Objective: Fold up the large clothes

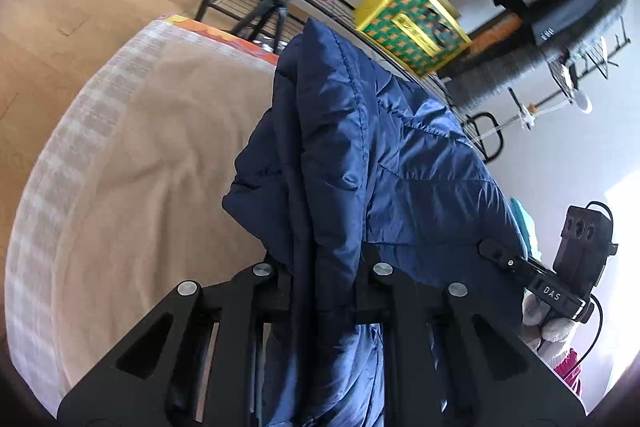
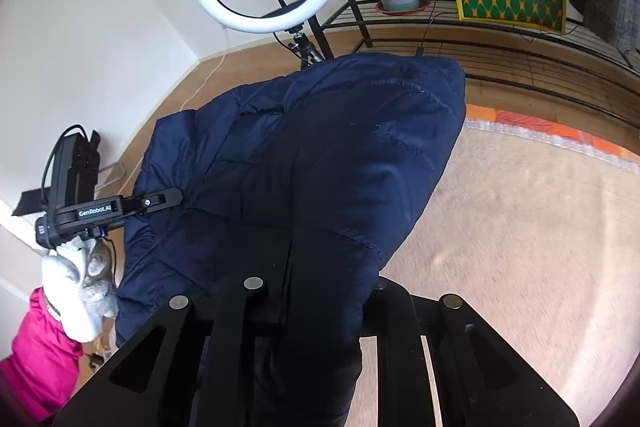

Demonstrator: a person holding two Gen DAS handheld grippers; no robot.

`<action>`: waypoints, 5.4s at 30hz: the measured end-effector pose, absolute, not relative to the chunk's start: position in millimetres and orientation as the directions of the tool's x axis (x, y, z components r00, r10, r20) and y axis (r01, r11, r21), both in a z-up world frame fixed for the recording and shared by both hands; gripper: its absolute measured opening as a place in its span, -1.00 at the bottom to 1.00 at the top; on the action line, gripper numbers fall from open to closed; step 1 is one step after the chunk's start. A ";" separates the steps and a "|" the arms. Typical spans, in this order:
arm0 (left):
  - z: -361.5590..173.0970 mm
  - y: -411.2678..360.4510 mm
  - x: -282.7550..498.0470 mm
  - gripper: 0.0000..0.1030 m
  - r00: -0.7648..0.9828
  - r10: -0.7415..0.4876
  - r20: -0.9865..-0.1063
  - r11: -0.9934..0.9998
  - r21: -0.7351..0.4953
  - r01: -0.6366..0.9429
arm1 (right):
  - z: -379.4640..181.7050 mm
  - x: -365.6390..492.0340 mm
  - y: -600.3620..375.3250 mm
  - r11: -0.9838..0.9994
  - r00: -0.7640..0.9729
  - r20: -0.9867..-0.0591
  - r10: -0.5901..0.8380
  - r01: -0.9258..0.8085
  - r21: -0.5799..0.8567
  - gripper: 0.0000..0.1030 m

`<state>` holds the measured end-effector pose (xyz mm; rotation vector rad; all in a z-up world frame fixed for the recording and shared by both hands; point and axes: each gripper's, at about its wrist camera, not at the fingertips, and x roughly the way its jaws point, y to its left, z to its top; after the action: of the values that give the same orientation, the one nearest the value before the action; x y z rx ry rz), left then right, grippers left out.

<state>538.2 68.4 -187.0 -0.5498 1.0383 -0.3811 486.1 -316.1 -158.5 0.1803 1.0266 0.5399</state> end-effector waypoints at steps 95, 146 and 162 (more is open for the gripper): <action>-162.5 -578.9 561.4 0.18 0.319 -0.616 -0.720 0.784 -0.522 0.336 | -112.7 304.0 -913.1 0.904 0.639 -0.769 0.029 0.311 0.293 -0.68; 134.0 -236.7 100.6 0.49 0.559 -0.690 -0.460 0.685 -0.165 0.709 | 164.1 -17.2 -687.1 0.966 0.901 -0.363 -0.237 0.258 0.009 0.30; 70.2 -234.8 46.9 1.00 0.605 -0.630 -0.487 0.730 -0.104 0.676 | 124.7 -47.2 -620.4 0.932 0.869 -0.349 -0.351 0.361 -0.038 0.68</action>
<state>46.9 -234.8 70.2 0.0941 0.5265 -0.7564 -47.2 -620.4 124.7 0.0292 0.3598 -0.3724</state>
